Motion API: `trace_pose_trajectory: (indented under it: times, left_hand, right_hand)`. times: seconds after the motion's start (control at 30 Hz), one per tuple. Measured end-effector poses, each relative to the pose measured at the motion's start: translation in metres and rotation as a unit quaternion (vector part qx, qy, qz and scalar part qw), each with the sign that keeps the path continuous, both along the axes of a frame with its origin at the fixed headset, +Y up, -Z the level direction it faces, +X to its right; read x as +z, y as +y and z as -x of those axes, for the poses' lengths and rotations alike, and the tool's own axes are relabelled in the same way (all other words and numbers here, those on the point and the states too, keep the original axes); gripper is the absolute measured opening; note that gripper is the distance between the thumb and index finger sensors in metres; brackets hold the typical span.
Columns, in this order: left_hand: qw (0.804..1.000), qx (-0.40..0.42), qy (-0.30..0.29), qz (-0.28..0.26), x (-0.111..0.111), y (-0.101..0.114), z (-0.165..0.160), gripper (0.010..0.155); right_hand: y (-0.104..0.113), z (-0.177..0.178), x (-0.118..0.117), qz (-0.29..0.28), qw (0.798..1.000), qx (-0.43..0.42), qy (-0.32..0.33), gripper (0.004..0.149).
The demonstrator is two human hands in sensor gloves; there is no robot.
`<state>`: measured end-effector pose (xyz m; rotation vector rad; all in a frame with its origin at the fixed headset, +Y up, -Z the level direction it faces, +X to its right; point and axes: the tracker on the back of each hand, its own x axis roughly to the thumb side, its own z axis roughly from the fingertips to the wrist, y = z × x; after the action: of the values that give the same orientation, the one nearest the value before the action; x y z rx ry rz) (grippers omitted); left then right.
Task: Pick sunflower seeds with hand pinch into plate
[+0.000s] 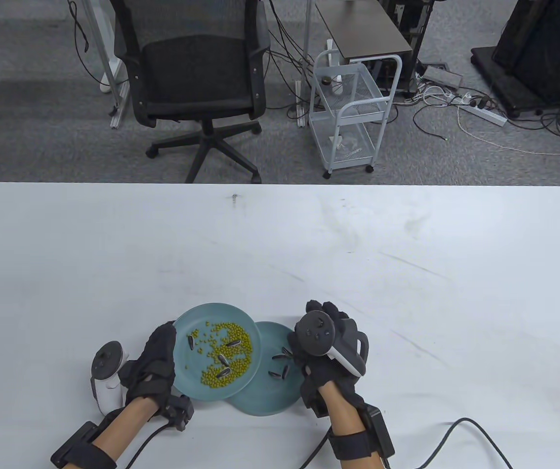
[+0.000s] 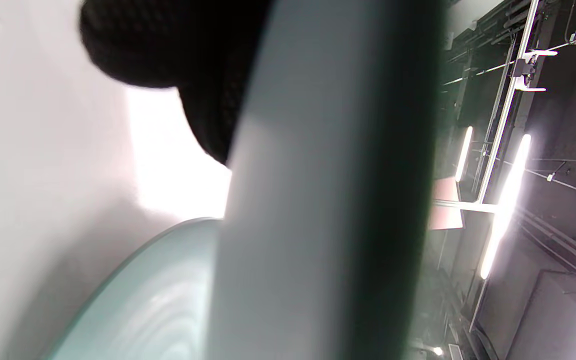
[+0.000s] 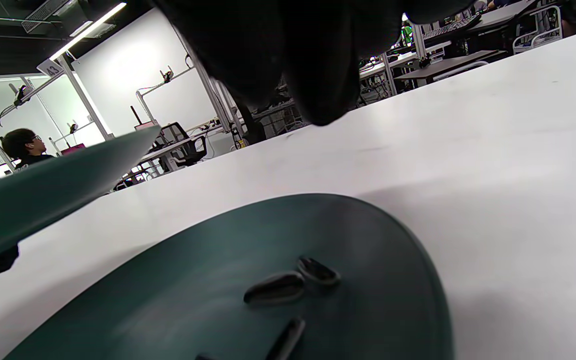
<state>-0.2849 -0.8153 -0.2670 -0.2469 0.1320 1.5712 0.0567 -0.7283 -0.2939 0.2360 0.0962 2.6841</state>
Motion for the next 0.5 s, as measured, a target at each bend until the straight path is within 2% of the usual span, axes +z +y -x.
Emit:
trace_pose_trajectory:
  times: [0.13, 0.23, 0.37, 0.5]
  left_hand:
    - [1.0, -0.003, -0.004, 0.001, 0.0, -0.001, -0.002, 0.049]
    - [1.0, -0.001, -0.006, 0.0, 0.001, 0.0, -0.003, 0.049]
    - [1.0, -0.001, -0.006, -0.003, 0.002, -0.001, -0.005, 0.049]
    - [1.0, 0.003, -0.013, -0.001, 0.002, -0.002, -0.007, 0.049]
  right_hand:
    - [0.015, 0.015, 0.002, -0.011, 0.999, -0.042, 0.021, 0.04]
    - [0.033, 0.038, 0.001, -0.027, 0.998, -0.036, 0.043, 0.039]
    - [0.048, 0.081, -0.002, -0.015, 0.995, -0.021, 0.095, 0.039]
    - [0.052, 0.124, -0.007, 0.005, 0.992, -0.009, 0.13, 0.038]
